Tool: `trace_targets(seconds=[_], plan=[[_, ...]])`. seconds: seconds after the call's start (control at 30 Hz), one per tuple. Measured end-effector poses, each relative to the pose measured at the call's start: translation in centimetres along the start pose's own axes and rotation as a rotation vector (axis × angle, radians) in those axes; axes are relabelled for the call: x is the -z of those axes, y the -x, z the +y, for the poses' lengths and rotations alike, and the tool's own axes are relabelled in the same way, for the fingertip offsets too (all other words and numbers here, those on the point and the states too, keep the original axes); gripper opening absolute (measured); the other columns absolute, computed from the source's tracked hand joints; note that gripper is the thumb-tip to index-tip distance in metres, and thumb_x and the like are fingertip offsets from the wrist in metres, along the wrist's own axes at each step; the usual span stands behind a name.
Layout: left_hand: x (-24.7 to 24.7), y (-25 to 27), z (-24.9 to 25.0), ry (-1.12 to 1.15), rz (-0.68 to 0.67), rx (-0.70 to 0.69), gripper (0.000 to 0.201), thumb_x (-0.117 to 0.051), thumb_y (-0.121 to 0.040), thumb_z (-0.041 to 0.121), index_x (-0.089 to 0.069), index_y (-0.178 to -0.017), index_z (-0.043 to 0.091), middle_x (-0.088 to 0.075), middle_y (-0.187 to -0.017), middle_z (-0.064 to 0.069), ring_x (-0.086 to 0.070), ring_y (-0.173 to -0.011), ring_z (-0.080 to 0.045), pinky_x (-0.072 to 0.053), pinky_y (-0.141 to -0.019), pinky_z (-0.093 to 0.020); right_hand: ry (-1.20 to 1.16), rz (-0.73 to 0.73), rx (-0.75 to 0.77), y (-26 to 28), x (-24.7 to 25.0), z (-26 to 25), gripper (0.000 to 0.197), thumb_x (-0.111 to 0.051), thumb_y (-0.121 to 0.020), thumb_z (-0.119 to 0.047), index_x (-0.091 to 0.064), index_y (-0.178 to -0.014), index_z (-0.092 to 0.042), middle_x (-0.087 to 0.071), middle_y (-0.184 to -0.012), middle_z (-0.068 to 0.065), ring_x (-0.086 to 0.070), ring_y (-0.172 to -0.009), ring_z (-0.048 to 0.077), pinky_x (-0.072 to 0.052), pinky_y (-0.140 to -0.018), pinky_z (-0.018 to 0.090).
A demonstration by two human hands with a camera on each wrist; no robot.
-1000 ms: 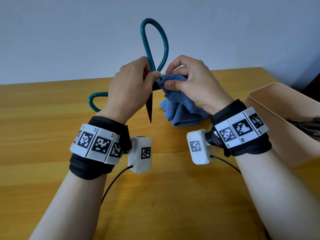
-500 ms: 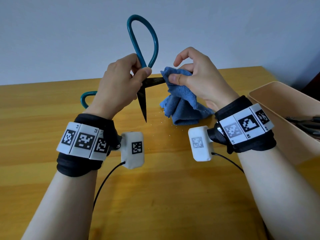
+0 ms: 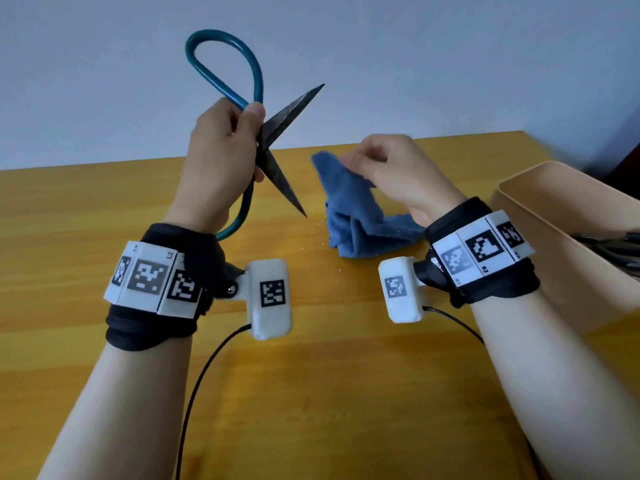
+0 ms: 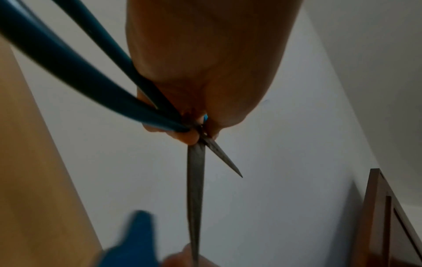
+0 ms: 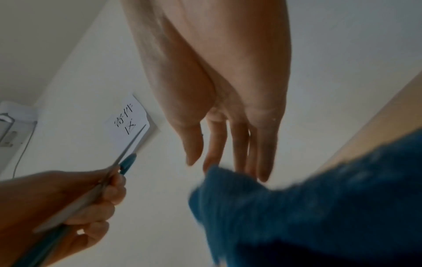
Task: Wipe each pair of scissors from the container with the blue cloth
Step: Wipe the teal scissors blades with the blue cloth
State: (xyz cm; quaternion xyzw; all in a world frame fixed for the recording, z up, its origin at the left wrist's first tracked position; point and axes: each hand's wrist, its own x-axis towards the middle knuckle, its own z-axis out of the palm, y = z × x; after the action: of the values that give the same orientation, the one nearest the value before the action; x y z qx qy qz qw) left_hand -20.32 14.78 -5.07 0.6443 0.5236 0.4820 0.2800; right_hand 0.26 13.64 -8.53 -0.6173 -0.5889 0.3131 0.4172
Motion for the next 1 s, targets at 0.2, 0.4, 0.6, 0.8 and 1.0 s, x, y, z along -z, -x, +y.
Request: trace_targets(seconds=[0.2, 0.4, 0.6, 0.8, 1.0], plan=[[-0.7, 0.1, 0.3, 0.071, 0.023, 0.093, 0.026, -0.041, -0.108, 0.032, -0.047, -0.095, 0.010, -0.059, -0.065, -0.001, -0.049, -0.040, -0.007, -0.046, -0.049, -0.021, 0.259, -0.232, -0.071, 0.8, 0.1, -0.1, 0.034, -0.083, -0.074, -0.046, -0.069, -0.098, -0.026, -0.064, -0.106, -0.006, -0.062, -0.094, 0.010, -0.046, -0.072, 0.028], [-1.0, 0.5, 0.9, 0.196, 0.008, 0.164, 0.026, -0.040, -0.109, 0.030, -0.044, -0.092, 0.011, -0.057, -0.062, -0.004, -0.049, -0.039, -0.012, -0.052, -0.049, -0.025, 0.527, -0.282, -0.127, 0.8, -0.6, 0.0, 0.021, -0.083, -0.074, -0.016, -0.069, -0.090, -0.019, -0.058, -0.085, -0.009, -0.057, -0.083, 0.014, -0.040, -0.059, 0.024], [-1.4, 0.8, 1.1, 0.251, -0.054, 0.168, 0.023, -0.042, -0.109, 0.030, -0.046, -0.100, 0.009, -0.057, -0.063, -0.008, -0.052, -0.042, -0.014, -0.057, -0.052, -0.029, 0.149, -0.034, -0.039, 0.3, 0.9, -0.6, 0.003, -0.068, -0.093, -0.021, -0.071, -0.093, -0.020, -0.068, -0.089, -0.008, -0.060, -0.082, 0.002, -0.043, -0.067, 0.017], [-2.1, 1.1, 1.1, 0.253, -0.095, 0.164, 0.022, -0.048, -0.107, 0.027, -0.051, -0.098, 0.007, -0.060, -0.056, -0.005, -0.055, -0.042, -0.019, -0.060, -0.054, -0.036, -0.694, -0.342, -0.054, 1.3, 1.2, -2.4, 0.020, -0.059, -0.097, -0.011, -0.064, -0.114, -0.001, -0.066, -0.102, 0.013, -0.064, -0.089, 0.018, -0.055, -0.078, 0.029], [-2.2, 1.1, 0.9, 0.233, -0.062, 0.147, 0.022, -0.052, -0.105, 0.025, -0.056, -0.099, 0.005, -0.061, -0.074, -0.016, -0.056, -0.041, -0.018, -0.054, -0.047, -0.030, -0.646, -0.512, -0.015, 1.9, 0.4, -2.7, 0.032, -0.051, -0.098, -0.007, -0.060, -0.119, 0.013, -0.067, -0.112, 0.029, -0.070, -0.098, 0.034, -0.055, -0.086, 0.035]])
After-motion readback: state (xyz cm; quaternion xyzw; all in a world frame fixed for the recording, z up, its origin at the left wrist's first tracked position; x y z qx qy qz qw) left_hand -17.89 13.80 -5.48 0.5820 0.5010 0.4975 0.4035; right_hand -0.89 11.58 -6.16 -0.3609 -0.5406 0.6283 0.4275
